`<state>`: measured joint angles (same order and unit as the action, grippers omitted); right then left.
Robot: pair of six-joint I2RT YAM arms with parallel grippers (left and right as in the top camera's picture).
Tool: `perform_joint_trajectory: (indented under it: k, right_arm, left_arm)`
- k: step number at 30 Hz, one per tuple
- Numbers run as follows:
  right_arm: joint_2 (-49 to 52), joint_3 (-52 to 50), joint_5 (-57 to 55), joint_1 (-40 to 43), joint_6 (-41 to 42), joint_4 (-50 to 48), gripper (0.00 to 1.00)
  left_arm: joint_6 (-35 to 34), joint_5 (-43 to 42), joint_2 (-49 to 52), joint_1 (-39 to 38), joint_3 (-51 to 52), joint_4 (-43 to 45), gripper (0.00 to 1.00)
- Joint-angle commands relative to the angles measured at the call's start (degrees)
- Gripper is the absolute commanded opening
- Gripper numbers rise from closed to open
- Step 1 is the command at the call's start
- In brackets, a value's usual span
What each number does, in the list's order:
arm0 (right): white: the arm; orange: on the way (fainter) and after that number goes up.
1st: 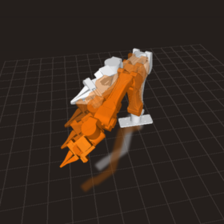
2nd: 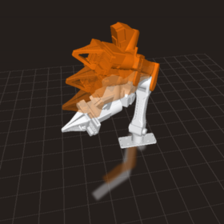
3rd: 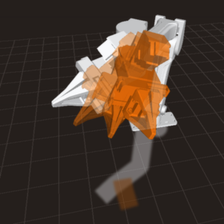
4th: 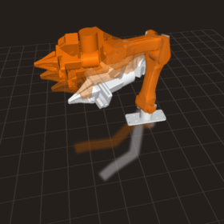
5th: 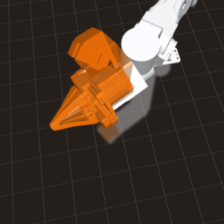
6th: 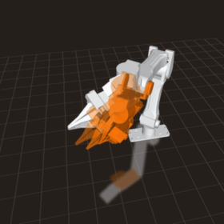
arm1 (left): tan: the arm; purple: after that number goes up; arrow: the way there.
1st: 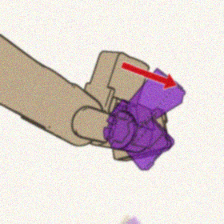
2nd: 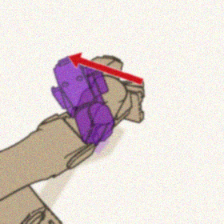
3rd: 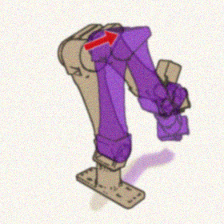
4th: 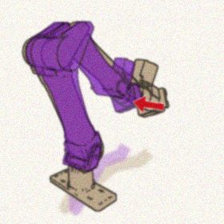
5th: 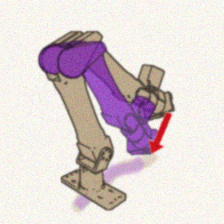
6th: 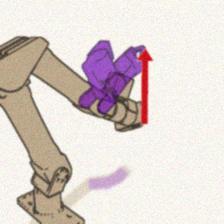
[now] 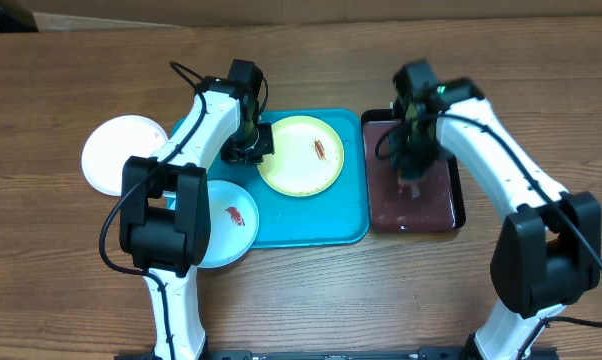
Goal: Clean dirty plates on tray and stack at the side
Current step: 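Dab the sponge in the black tray water with the right gripper, then carry the sponge with the right gripper over to the yellow plate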
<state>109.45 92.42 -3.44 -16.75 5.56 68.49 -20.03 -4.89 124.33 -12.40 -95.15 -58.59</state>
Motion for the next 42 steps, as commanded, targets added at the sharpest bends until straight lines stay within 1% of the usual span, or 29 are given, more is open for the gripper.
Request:
perform_joint_trajectory:
  k: [1, 6, 10, 18, 20, 23, 27, 30, 33, 38, 40, 42]
  right_arm:
    - [-1.4, 6.0, -0.7, -0.5, -0.6, 1.6, 0.04]
    - [-1.2, 5.9, -0.2, -0.5, 0.6, 2.8, 0.04]
    - [-1.1, 3.9, 0.9, -0.6, 0.6, 2.0, 0.04]
    - [-1.0, -7.5, 0.9, -0.4, 0.6, -7.6, 0.04]
    - [-1.0, -8.5, 0.9, 0.0, 0.6, -8.6, 0.04]
    - [-1.1, -5.1, 1.0, 0.8, 0.6, -6.7, 0.04]
    - [-1.1, 5.1, 3.1, 1.1, 0.6, -0.1, 0.04]
    - [-1.1, 12.5, 7.6, 0.8, 0.6, 2.3, 0.04]
    - [-1.1, 15.1, 12.5, -0.1, 0.6, 1.7, 0.04]
    - [-1.0, 14.4, 23.3, -3.0, 0.6, -4.4, 0.04]
    - [-0.5, 14.3, 23.6, -5.1, 0.6, -6.4, 0.04]
    - [0.3, 14.3, 21.5, -7.5, 0.6, -8.2, 0.04]
  left_arm:
    - [-0.8, 0.4, 0.9, -0.5, 0.3, -0.8, 0.04]
    - [-0.8, 0.4, 0.9, -0.5, 0.3, -2.1, 0.04]
    - [-0.8, 0.4, 0.9, -0.5, 0.3, -2.2, 0.04]
    - [-0.8, 0.3, 0.9, -0.5, 0.3, -1.9, 0.04]
    - [-0.8, 0.4, 0.9, -0.5, 0.3, -2.0, 0.04]
    - [-0.8, 0.3, 0.9, -0.5, 0.3, -2.0, 0.04]
    - [-0.8, -2.2, 0.9, -0.5, 0.3, -1.5, 0.04]
    - [-0.8, -4.2, 0.9, -0.5, 0.3, -0.9, 0.04]
    - [-0.8, -4.2, 0.9, -0.5, 0.3, -1.0, 0.04]
    - [-0.8, -4.2, 0.9, -1.0, 0.3, -1.0, 0.04]
    - [-0.8, -4.2, 0.9, -1.2, 0.3, -1.0, 0.04]
    - [-0.8, -4.1, 0.9, -1.5, 0.3, -0.9, 0.04]
